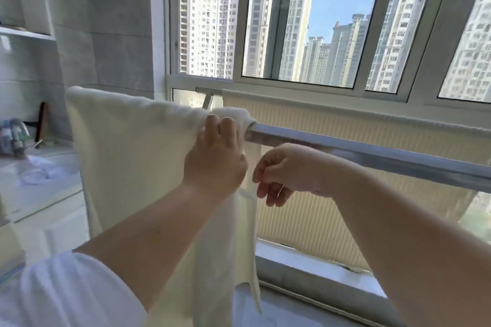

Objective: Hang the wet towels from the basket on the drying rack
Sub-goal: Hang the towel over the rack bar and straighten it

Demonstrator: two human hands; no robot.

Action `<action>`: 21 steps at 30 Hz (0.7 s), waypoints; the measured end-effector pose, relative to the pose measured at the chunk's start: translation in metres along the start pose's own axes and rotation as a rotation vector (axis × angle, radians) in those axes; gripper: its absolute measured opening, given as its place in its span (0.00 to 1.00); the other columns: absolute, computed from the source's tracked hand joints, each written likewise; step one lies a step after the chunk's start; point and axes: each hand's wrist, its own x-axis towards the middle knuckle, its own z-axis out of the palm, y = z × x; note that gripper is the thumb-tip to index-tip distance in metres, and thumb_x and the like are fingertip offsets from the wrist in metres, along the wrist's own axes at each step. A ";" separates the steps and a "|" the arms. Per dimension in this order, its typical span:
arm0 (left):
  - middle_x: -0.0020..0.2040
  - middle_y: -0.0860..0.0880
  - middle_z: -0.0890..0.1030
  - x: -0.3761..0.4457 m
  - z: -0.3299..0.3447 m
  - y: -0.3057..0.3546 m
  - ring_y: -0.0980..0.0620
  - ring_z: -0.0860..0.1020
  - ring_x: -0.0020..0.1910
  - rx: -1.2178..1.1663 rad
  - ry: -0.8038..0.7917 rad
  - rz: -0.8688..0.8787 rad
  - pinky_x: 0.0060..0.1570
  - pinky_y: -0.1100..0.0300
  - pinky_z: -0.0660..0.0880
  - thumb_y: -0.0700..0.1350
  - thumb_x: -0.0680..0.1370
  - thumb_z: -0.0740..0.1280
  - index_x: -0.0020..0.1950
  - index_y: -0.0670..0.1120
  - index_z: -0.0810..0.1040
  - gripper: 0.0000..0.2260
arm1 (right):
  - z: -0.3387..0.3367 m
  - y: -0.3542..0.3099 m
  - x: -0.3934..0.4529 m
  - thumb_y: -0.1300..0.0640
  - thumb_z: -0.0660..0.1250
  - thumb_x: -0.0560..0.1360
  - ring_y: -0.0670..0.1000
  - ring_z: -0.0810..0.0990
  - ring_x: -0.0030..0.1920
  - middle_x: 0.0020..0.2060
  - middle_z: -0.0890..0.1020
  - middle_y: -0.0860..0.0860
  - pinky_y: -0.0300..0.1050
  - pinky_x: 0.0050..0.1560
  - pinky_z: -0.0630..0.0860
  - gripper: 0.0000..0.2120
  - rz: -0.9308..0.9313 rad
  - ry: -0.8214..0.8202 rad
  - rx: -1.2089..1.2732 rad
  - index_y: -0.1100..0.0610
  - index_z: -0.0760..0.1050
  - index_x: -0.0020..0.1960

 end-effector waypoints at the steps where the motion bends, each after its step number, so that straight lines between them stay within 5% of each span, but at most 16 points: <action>1: 0.55 0.38 0.69 -0.003 0.002 0.002 0.37 0.72 0.51 0.003 0.032 -0.014 0.41 0.50 0.73 0.40 0.71 0.66 0.56 0.38 0.68 0.16 | 0.003 0.012 0.000 0.62 0.60 0.78 0.52 0.82 0.39 0.41 0.84 0.54 0.44 0.40 0.81 0.08 0.040 -0.038 -0.145 0.59 0.79 0.49; 3: 0.55 0.37 0.70 -0.012 0.007 0.006 0.36 0.73 0.48 0.011 0.100 -0.065 0.37 0.52 0.68 0.40 0.72 0.66 0.55 0.36 0.69 0.15 | 0.006 0.043 0.008 0.55 0.61 0.79 0.50 0.81 0.46 0.50 0.83 0.54 0.45 0.49 0.78 0.11 -0.007 0.038 -0.349 0.58 0.78 0.56; 6: 0.50 0.37 0.72 -0.023 0.009 0.011 0.37 0.75 0.40 0.004 0.178 -0.052 0.32 0.56 0.64 0.40 0.73 0.62 0.49 0.39 0.70 0.07 | 0.005 0.069 0.022 0.51 0.65 0.77 0.51 0.79 0.49 0.50 0.81 0.52 0.43 0.48 0.73 0.14 -0.143 0.331 0.014 0.57 0.75 0.60; 8: 0.47 0.38 0.73 -0.025 0.005 0.012 0.40 0.75 0.36 -0.002 0.191 -0.013 0.31 0.58 0.63 0.35 0.72 0.60 0.45 0.40 0.71 0.03 | 0.004 0.072 0.030 0.51 0.66 0.76 0.48 0.78 0.48 0.49 0.80 0.49 0.43 0.50 0.73 0.10 -0.196 0.309 0.320 0.53 0.76 0.56; 11: 0.49 0.40 0.74 -0.017 -0.005 0.004 0.40 0.77 0.39 0.024 0.143 -0.038 0.35 0.58 0.67 0.34 0.72 0.60 0.40 0.39 0.77 0.06 | 0.007 0.065 0.045 0.51 0.68 0.75 0.46 0.78 0.47 0.50 0.81 0.49 0.45 0.51 0.75 0.10 -0.255 0.249 0.413 0.54 0.78 0.53; 16: 0.54 0.43 0.72 -0.015 -0.005 -0.005 0.40 0.75 0.50 0.121 0.056 -0.132 0.45 0.53 0.75 0.51 0.74 0.65 0.49 0.41 0.80 0.14 | 0.021 0.055 0.072 0.56 0.66 0.77 0.58 0.80 0.53 0.51 0.82 0.60 0.56 0.59 0.74 0.05 -0.301 0.337 0.551 0.57 0.79 0.49; 19: 0.57 0.47 0.69 -0.013 0.001 0.000 0.45 0.70 0.56 0.324 -0.044 -0.214 0.48 0.52 0.71 0.64 0.69 0.66 0.54 0.47 0.76 0.24 | 0.016 0.058 0.079 0.59 0.65 0.77 0.56 0.80 0.48 0.44 0.82 0.56 0.53 0.53 0.76 0.03 -0.391 0.259 0.783 0.55 0.77 0.45; 21: 0.56 0.47 0.70 -0.010 0.005 0.002 0.44 0.71 0.54 0.440 0.000 -0.167 0.47 0.52 0.67 0.60 0.70 0.66 0.51 0.46 0.77 0.19 | 0.010 0.068 0.087 0.66 0.59 0.79 0.50 0.79 0.38 0.33 0.81 0.48 0.45 0.42 0.75 0.10 -0.480 0.182 0.882 0.58 0.75 0.41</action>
